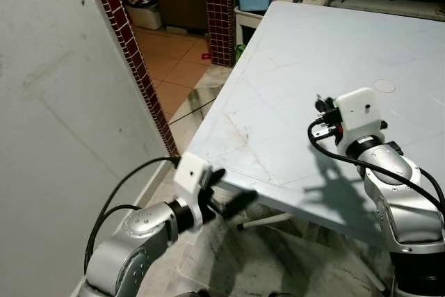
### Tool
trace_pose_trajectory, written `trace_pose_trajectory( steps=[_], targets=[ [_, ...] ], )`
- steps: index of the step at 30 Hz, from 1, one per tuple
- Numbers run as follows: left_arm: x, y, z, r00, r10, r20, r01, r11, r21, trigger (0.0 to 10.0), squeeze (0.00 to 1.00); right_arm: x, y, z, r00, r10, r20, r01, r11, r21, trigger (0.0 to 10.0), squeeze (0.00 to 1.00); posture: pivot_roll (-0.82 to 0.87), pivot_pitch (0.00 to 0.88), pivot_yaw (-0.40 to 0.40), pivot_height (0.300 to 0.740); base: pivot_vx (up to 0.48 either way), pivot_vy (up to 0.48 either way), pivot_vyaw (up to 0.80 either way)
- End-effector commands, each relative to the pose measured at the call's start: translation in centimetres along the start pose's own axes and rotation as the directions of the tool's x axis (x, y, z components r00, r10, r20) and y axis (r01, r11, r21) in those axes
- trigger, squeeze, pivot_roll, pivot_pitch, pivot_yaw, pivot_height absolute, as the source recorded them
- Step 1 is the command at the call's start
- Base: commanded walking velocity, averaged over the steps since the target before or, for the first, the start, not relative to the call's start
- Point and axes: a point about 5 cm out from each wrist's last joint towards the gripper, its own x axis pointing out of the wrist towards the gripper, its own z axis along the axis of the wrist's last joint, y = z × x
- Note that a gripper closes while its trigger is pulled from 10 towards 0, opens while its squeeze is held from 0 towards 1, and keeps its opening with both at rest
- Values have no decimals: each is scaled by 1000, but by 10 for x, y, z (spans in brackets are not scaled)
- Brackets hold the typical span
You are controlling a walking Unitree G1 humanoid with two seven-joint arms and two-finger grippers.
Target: Hang keys on a hook
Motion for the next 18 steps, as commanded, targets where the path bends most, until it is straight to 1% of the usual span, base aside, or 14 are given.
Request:
trace_pose_trajectory(
  steps=[1,5,6,7,9,10,11,12,13,14,15,16,17,18],
  targets=[
    [-2,6,0,1000,31,-2,-31,999,12,10000,0,-2,7,2,1000,11,17,-11,1000,-24,10000,0,-70,120,90,740,0,0,0],
    [-2,4,-1,1000,27,-4,-27,999,31,10000,0,-4,10,3,999,14,39,-11,996,-85,10000,0,-71,119,92,740,0,0,0],
    [-1,4,-1,999,32,1,-32,999,34,10000,0,-5,13,6,997,40,64,-28,983,-180,10000,0,-74,118,93,740,0,0,0],
    [0,4,-1,999,34,3,-34,999,33,10000,0,-6,15,5,997,48,55,-36,979,-201,10000,0,-76,117,94,740,0,0,0],
    [0,4,-1,999,36,5,-36,999,33,10000,0,-7,15,-1,999,39,22,-34,980,-194,10000,0,-76,117,94,740,0,0,0],
    [1,4,-1,999,36,6,-36,999,33,10000,0,-7,11,-7,1000,11,-20,-15,979,-204,10000,0,-76,117,94,740,0,0,0],
    [1,4,-1,999,34,6,-34,999,33,10000,0,-8,4,-24,990,-35,-135,3,973,-232,10000,0,-76,117,94,740,0,0,0],
    [1,4,-1,999,32,6,-33,999,33,10000,0,-10,0,-36,977,-56,-204,7,973,-232,10000,0,-75,114,93,740,0,0,0],
    [1,4,-1,999,32,6,-33,999,33,10000,0,-10,0,-36,977,-56,-204,7,973,-232,10000,0,-75,114,93,740,0,0,0],
    [1,3,-1,999,31,5,-32,999,33,10000,0,-15,-5,-50,956,-72,-285,17,982,-189,10000,616,-75,114,93,740,0,0,0],
    [1,3,-1,1000,31,5,-31,999,33,10000,0,-18,-7,-55,945,-79,-316,19,982,-189,10000,678,-75,114,93,740,0,0,0],
    [1,3,-1,1000,31,5,-31,999,33,10000,0,-18,-7,-55,945,-79,-316,19,982,-189,10000,678,-75,114,93,740,0,0,0],
    [0,4,-2,1000,30,4,-30,999,32,10000,0,-20,-8,-57,942,-82,-326,25,984,-176,10000,835,-73,112,93,740,0,0,0],
    [0,4,-2,1000,29,4,-30,999,33,10000,0,-21,-8,-56,942,-76,-327,22,986,-166,10000,882,-74,113,94,740,0,0,0]
  ],
)
